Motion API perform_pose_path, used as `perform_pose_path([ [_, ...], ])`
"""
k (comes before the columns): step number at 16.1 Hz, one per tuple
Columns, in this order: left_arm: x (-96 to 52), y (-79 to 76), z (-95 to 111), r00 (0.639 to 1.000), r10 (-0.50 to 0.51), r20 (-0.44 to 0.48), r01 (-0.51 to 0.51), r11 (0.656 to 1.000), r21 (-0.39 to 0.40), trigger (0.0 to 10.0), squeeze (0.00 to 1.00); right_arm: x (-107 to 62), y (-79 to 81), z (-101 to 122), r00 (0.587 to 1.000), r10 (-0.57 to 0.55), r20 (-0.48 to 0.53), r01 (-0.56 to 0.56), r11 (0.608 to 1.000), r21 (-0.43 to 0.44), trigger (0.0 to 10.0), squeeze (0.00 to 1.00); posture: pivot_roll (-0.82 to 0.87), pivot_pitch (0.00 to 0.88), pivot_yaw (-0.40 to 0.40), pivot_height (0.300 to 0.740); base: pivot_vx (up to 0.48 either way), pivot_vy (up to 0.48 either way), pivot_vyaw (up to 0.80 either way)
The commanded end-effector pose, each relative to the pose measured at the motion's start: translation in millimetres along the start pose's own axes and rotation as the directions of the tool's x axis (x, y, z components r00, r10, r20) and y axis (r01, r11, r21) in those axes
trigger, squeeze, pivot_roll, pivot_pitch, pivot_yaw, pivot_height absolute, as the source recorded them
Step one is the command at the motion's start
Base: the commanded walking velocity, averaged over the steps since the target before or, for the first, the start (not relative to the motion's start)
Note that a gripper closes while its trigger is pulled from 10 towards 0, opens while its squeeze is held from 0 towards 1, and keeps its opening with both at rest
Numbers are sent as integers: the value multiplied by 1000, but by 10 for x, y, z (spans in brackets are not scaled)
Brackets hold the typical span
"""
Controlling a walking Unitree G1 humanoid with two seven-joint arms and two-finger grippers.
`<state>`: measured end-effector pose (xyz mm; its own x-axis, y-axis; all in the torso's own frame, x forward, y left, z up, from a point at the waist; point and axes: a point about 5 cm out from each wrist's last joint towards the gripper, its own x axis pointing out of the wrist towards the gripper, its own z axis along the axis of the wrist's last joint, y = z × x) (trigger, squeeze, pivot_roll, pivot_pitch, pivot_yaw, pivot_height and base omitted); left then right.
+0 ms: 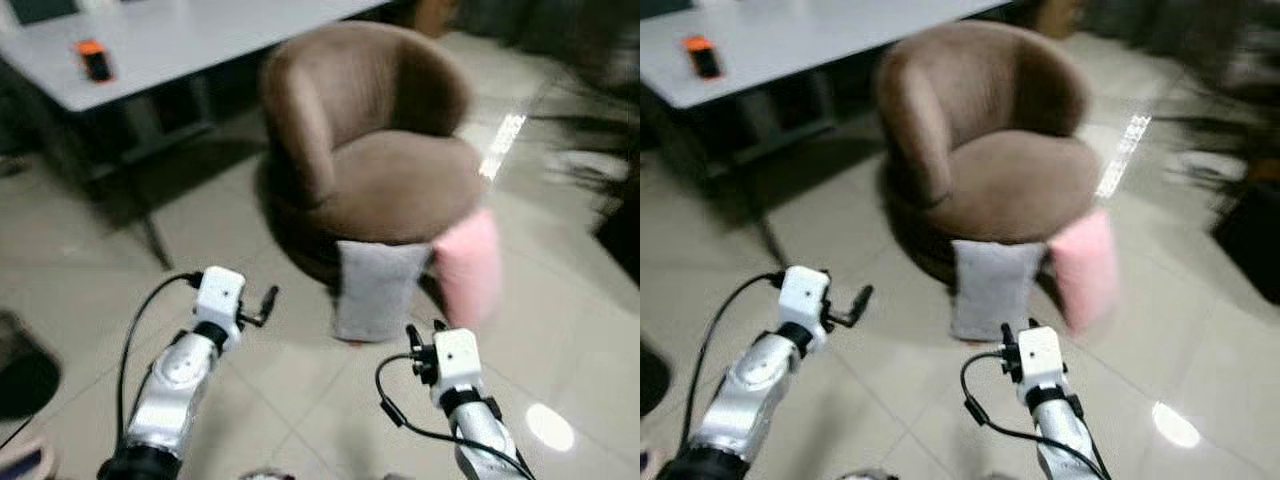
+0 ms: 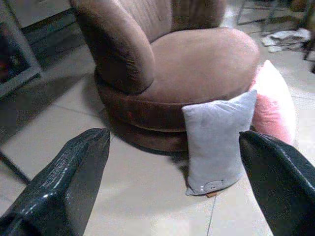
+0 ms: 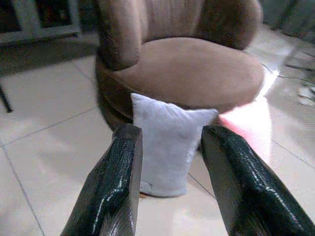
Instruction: Move the pillow to the sofa from floor
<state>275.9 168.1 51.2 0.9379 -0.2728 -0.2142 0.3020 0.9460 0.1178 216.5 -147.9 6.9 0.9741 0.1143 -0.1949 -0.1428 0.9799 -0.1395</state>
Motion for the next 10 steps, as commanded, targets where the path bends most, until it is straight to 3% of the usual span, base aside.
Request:
perform_pose_path([
  [1, 21, -40, -11, 1000, -9, -15, 10, 1000, 24, 10000, 0, 3, -45, 0, 1000, -11, -4, 11, 1000, 12, 10000, 0, 11, 39, 9, 740, 0, 0, -675],
  [10, 12, -26, -8, 1000, 10, -10, -9, 998, 69, 10000, 0, -24, -45, -58, 999, -27, -40, 28, 999, 26, 10000, 0, 9, 46, 14, 740, 0, 0, -656],
])
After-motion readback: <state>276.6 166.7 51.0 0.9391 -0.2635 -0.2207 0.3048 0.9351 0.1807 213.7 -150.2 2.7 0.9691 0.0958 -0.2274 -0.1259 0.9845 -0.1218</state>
